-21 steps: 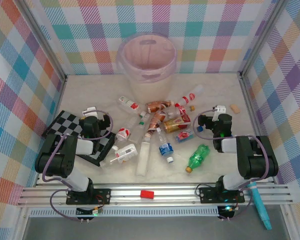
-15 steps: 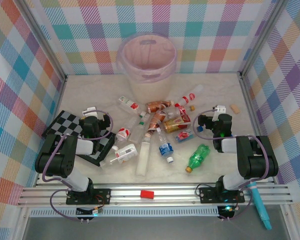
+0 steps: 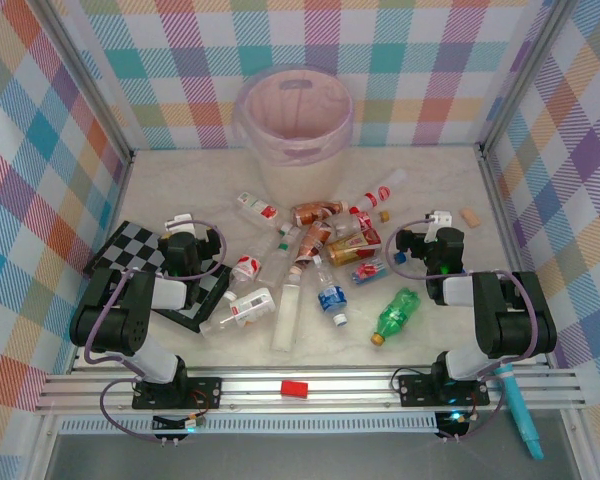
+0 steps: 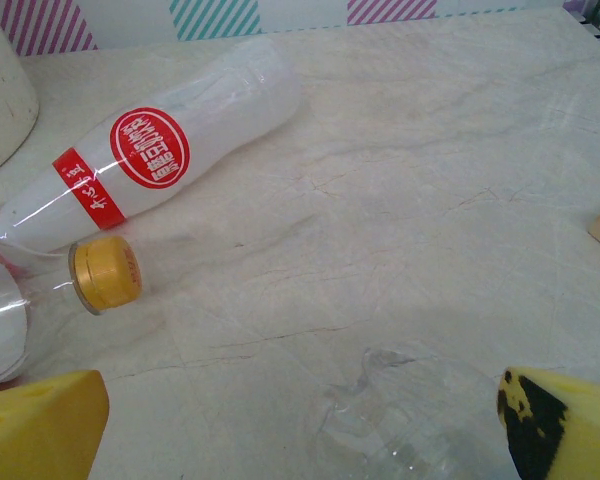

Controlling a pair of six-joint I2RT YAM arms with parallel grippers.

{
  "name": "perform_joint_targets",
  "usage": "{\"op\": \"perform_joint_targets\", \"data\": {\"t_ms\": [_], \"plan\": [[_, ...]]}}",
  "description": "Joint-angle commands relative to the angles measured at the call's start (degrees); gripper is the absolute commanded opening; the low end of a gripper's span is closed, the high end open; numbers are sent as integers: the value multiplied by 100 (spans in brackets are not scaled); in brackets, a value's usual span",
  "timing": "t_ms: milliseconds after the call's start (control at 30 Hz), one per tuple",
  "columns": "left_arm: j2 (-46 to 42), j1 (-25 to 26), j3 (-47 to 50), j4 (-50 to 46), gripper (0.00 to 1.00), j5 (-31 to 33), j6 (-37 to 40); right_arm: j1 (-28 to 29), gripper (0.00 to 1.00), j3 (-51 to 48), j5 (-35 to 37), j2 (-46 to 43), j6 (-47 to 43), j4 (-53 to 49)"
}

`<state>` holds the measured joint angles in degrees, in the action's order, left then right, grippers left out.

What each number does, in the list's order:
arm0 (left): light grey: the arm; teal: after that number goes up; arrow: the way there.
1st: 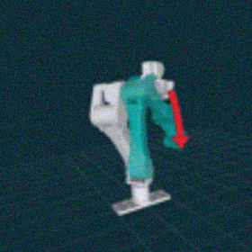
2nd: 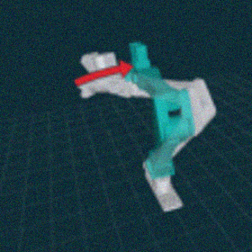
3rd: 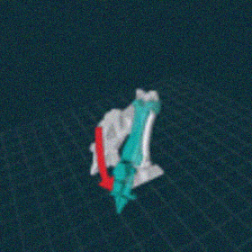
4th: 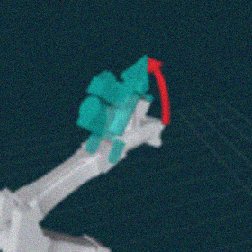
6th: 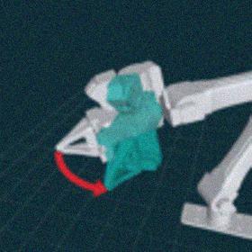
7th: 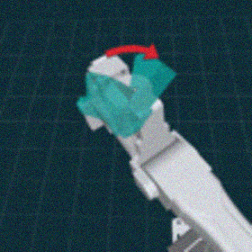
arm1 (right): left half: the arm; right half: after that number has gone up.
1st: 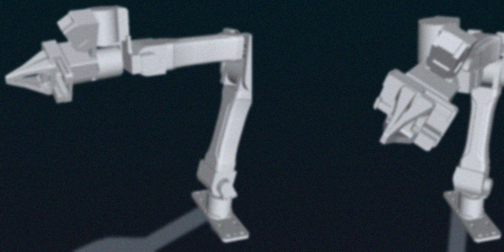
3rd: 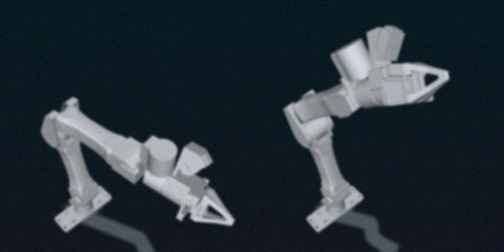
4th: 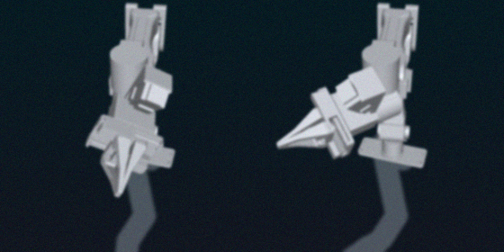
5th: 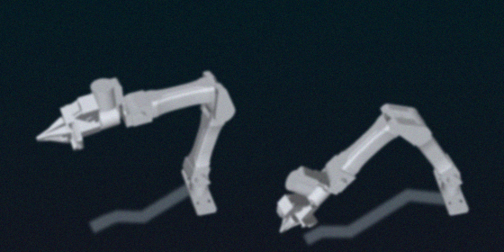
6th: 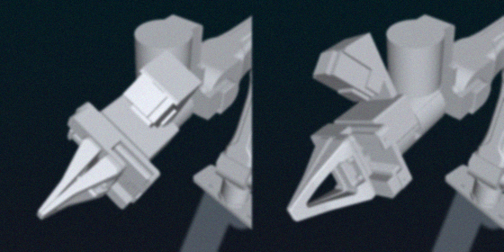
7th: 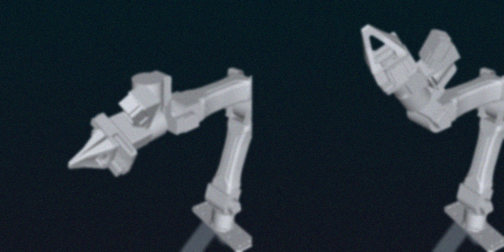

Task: Put the plastic bottles in the bin

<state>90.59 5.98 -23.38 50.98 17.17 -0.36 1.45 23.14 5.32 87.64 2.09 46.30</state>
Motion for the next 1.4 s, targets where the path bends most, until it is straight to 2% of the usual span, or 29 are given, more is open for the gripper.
{"op": "perform_joint_targets", "data": {"t_ms": [0,267,333,367,400,467,600,700,733,833,933,1033,1200,1267,1367], "plan": [[-6,0,54,-9,100,-21,27,-5,100,16,-76,27,-31,151],[-14,-7,81,41,97,-26,30,-21,100,9,-90,23,-33,157],[-296,-18,18,-421,95,58,-70,-17,100,87,-66,-132,-15,-50],[-318,-5,43,-250,94,29,24,-13,100,227,-44,-293,-29,-448],[-473,59,-46,-598,95,306,8,-16,100,433,43,-520,40,-1057],[-974,62,-427,-1792,98,596,-190,-15,99,881,180,-899,151,-2306],[-1760,66,-1061,-3428,100,911,-528,-15,100,1847,184,-1674,711,-4812],[-2238,64,-1510,-4862,100,944,-1005,-22,99,2876,394,-1885,1380,-7133],[-2388,63,-1599,-5241,100,886,-1149,-44,99,3124,447,-1870,1486,-7628],[-2832,72,-1980,-6586,100,191,-1712,-243,100,3902,213,-1535,1259,-9194],[-3212,72,-2254,-7500,100,-818,-2126,-421,100,4334,180,-939,585,-9984],[-3540,84,-2452,-7927,100,-1752,-2400,-813,90,4406,-217,-494,89,-10047],[-3835,97,-2861,-8464,100,-2691,-2693,-950,91,4409,-276,-18,-239,-10080],[-3835,106,-2920,-8478,100,-3003,-2797,-1026,92,4348,-42,201,-203,-9993],[-3875,114,-2836,-8227,100,-3284,-3037,-1107,93,4358,-62,445,-139,-9746]]}}
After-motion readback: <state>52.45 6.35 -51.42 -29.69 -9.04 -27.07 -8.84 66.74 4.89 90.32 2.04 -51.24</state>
